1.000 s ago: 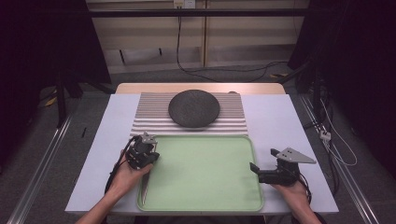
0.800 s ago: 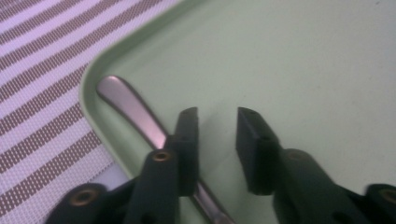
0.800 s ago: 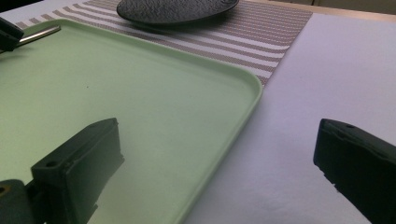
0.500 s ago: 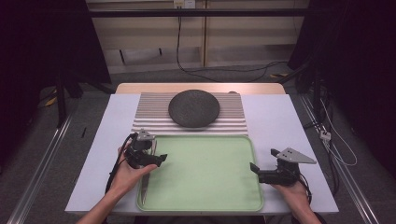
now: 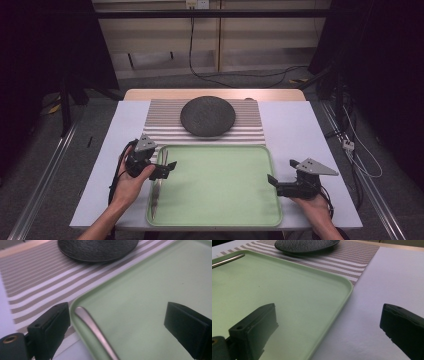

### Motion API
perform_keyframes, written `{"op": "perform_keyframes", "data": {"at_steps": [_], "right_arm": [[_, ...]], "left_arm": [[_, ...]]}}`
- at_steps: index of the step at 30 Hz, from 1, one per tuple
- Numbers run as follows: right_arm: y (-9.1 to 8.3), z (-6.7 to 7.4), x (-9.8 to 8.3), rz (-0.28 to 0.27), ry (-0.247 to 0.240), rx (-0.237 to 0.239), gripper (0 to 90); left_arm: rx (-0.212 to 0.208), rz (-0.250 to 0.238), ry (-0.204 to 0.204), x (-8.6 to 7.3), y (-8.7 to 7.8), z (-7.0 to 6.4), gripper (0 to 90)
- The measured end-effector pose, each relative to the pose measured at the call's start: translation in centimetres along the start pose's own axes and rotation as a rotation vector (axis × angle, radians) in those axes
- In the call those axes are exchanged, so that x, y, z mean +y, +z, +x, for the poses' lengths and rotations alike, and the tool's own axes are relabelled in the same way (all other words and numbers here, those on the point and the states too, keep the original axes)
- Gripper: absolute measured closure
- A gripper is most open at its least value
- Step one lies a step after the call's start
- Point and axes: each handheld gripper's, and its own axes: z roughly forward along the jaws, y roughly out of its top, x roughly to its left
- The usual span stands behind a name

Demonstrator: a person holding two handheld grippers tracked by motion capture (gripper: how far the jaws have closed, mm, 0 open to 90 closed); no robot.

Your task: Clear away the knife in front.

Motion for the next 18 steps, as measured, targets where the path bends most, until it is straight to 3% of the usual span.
{"op": "perform_keyframes", "data": {"at_steps": [3,6,11,18], "right_arm": [[0.0,0.0,0.0,-0.001,0.003,-0.001,0.8],[0.0,0.0,0.0,-0.001,0.004,-0.002,0.8],[-0.1,0.0,0.0,-0.001,0.005,-0.004,0.8],[-0.2,-0.1,-0.1,-0.002,0.010,-0.014,0.8]], "left_arm": [[0.019,-0.003,0.009,-0.5,-0.4,-0.2,6.3],[0.031,-0.014,-0.022,-1.5,-0.8,0.0,6.5],[0.084,-0.028,-0.022,-2.8,-1.6,0.2,6.4],[0.097,-0.037,-0.041,-4.6,-2.4,0.0,6.1]]}}
